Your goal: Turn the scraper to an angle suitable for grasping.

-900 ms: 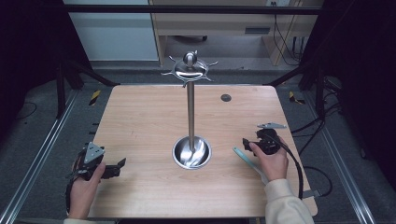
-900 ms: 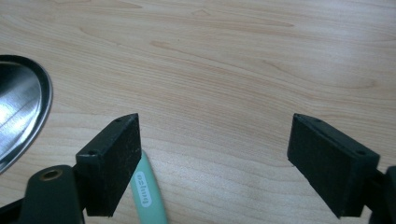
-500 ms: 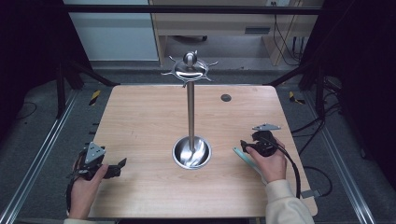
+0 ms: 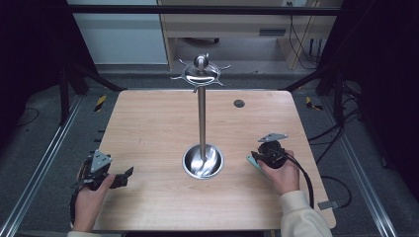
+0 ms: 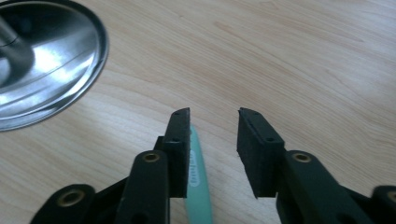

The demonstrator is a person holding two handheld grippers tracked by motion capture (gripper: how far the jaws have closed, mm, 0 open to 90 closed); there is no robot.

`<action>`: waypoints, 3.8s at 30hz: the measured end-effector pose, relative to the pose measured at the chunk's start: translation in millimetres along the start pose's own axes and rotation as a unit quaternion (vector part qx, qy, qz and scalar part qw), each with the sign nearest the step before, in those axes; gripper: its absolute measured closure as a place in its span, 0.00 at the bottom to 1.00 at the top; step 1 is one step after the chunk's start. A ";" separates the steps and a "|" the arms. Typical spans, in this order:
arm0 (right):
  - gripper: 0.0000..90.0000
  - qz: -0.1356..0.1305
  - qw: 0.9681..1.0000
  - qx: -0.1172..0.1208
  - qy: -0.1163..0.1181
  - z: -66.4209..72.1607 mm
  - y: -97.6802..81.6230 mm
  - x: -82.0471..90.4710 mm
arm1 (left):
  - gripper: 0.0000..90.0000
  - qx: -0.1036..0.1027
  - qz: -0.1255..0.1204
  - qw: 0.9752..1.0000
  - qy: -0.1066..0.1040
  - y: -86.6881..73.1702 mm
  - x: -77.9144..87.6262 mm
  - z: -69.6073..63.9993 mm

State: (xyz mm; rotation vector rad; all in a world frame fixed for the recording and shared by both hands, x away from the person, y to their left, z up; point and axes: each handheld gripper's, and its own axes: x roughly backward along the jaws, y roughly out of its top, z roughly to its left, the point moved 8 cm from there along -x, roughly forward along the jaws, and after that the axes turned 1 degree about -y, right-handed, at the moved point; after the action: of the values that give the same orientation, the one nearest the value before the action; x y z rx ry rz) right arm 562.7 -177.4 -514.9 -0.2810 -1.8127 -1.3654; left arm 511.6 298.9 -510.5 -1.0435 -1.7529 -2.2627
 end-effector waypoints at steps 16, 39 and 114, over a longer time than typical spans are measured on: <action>0.96 0.023 0.999 0.026 0.027 15.1 -2.8 -3.2 | 0.04 -0.006 0.004 1.000 -0.002 -0.2 -1.3 -1.5; 1.00 0.084 0.995 0.044 0.032 20.3 -17.0 -17.3 | 0.04 -0.008 0.006 1.000 -0.001 -0.3 -2.2 -2.7; 0.72 0.210 0.977 -0.041 -0.001 -34.2 -9.1 -23.4 | 0.04 -0.027 0.017 0.999 -0.010 -1.6 -5.2 -14.3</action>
State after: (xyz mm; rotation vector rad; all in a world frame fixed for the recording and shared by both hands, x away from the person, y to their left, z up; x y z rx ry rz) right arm 588.2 -204.1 -535.7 -0.6684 -1.5856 -1.1384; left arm 508.3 285.1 -516.2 -1.1009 -1.6768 -2.2986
